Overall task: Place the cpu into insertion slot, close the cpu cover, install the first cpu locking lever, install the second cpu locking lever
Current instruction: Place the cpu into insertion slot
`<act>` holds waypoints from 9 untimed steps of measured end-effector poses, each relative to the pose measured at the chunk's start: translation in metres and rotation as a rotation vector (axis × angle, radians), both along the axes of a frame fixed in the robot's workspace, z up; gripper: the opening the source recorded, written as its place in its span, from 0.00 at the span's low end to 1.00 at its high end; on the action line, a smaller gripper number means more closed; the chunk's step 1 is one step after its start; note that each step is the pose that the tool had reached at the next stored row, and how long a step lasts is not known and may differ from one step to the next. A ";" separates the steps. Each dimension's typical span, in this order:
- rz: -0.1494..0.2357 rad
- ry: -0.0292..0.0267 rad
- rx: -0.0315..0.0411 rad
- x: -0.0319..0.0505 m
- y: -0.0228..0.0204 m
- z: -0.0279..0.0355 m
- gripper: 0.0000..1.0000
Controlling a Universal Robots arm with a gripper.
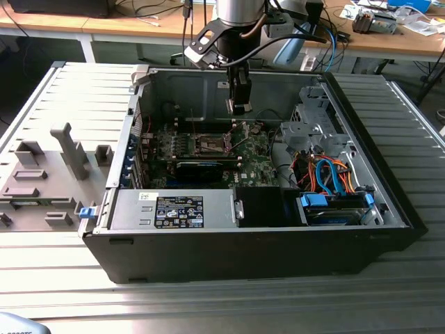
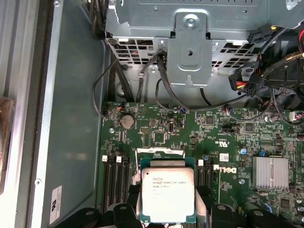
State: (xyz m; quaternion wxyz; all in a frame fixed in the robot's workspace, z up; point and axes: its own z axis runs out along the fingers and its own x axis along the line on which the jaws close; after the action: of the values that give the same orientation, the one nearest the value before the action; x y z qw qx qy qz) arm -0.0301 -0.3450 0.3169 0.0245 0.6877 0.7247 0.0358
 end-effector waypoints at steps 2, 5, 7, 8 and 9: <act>-0.002 0.0000 0.0000 0.0000 0.0000 0.0000 0.54; -0.007 0.0000 0.0000 0.0000 0.0000 0.0000 0.54; -0.009 0.0000 0.0000 0.0000 0.0000 -0.0001 0.54; -0.011 0.0000 0.0000 0.0000 0.0000 -0.0001 0.54; -0.012 0.0000 0.0000 0.0000 0.0000 -0.0001 0.54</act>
State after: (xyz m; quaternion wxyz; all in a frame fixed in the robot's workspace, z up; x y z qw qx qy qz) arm -0.0301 -0.3450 0.3168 0.0247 0.6919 0.7207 0.0357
